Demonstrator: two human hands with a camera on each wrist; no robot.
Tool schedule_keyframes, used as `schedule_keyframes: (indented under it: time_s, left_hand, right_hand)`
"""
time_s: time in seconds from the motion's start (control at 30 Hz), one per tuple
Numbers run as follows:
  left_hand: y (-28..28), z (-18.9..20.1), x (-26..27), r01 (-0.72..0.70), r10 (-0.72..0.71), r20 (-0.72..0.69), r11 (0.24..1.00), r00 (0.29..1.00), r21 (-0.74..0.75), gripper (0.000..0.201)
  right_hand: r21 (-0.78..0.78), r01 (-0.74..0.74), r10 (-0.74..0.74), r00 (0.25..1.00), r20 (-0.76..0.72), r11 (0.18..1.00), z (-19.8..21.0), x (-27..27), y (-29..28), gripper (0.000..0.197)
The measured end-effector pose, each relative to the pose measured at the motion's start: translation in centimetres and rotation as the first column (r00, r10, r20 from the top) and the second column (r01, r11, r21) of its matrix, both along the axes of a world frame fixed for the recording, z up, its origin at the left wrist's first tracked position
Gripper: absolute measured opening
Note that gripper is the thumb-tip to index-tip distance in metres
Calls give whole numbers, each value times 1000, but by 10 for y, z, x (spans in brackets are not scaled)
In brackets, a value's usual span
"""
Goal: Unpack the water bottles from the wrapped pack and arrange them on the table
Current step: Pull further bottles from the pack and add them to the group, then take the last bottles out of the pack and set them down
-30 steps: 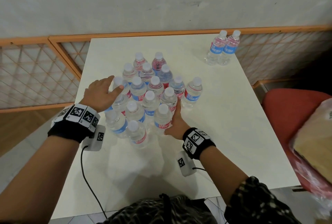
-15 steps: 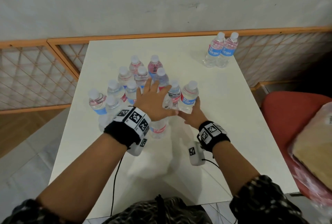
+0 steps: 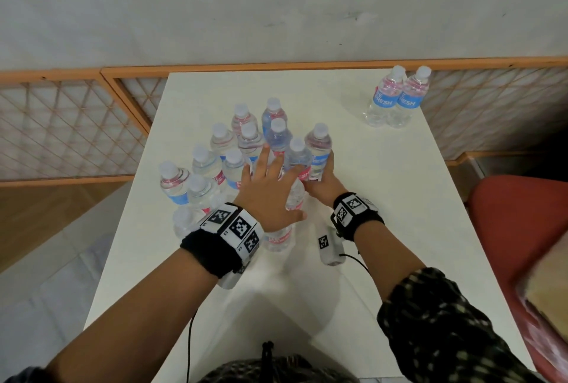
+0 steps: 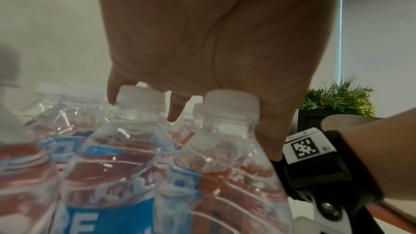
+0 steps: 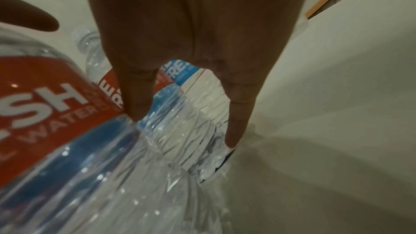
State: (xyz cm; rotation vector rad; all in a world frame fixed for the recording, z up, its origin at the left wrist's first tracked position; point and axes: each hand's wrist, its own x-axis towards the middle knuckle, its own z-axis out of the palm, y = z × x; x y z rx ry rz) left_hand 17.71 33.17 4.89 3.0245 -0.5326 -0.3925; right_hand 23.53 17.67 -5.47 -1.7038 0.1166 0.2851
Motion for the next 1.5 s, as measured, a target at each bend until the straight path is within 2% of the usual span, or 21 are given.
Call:
schedule_keyframes:
  time_s: [0.1,0.23,0.3,0.37,0.43,0.5,0.53,0.6,0.73,0.8,0.9,1.03,1.17,1.3,1.4,1.5]
  left_hand:
    - [0,1,0,-12,12,7,1000,1000,-4,95]
    - [0,1,-1,-7,7,10,1000,1000,-5,92]
    - [1,1,0,-3,3,11,1000,1000,-10,91]
    - [1,0,1,-1,1,-2,1000,1000,-8,91]
    - [1,-1,1,-1,1,-10,1000,1000,-1,91]
    - [0,-2,2,-5,6,-14,1000,1000,16,92]
    - [0,-3,2,-12,12,-16,1000,1000,24,93]
    - [-2,-3,2,-32,33,-27,999,999,31,92]
    - [-3,4,1,-50,50,-85,999,995,6,90]
    - [-5,11,-2,-53,52,-94,999,994,-4,92]
    - [-20,30,-10,1,-3,-28,998,1000,-62,87]
    - [-72,43,-22,187,-189,6,966,982,-180,71]
    - [-139,25,-38,354,-378,-161,921,911,-163,60]
    - [-217,3,-60,497,-514,-266,858,816,-131,55]
    - [-286,-5,-81,589,-610,-245,792,754,-159,51]
    - [-356,-4,-100,675,-704,-172,710,689,-202,43]
  right_hand:
    - [27,-75,76,996,-48,997,6,7,6,107]
    - [29,-131,132,989,-70,991,14,4,2,89]
    - [35,-132,136,983,-125,991,19,1,-5,93]
    - [54,-72,82,971,-224,996,20,-3,-12,98]
    - [37,-97,103,965,-240,995,22,-11,-9,83]
    - [-65,-173,158,970,-186,983,19,-17,1,64]
    - [-107,-179,160,973,-166,978,13,-19,5,61]
    - [-115,-128,111,983,-146,985,-4,-19,9,60]
    - [-154,16,-33,994,-108,988,20,-48,19,53]
    - [-159,36,-59,989,-139,987,24,-61,12,53]
    - [-189,21,-58,980,-192,982,26,-81,-23,45]
    - [-284,22,-69,985,-157,959,43,-120,-95,33]
    - [-422,83,-171,970,-175,903,51,-169,-170,33]
    - [-514,48,-245,914,-323,857,48,-226,-238,37]
    - [-531,69,-316,865,-390,845,53,-267,-284,37]
    - [-529,120,-365,846,-388,840,67,-295,-326,31]
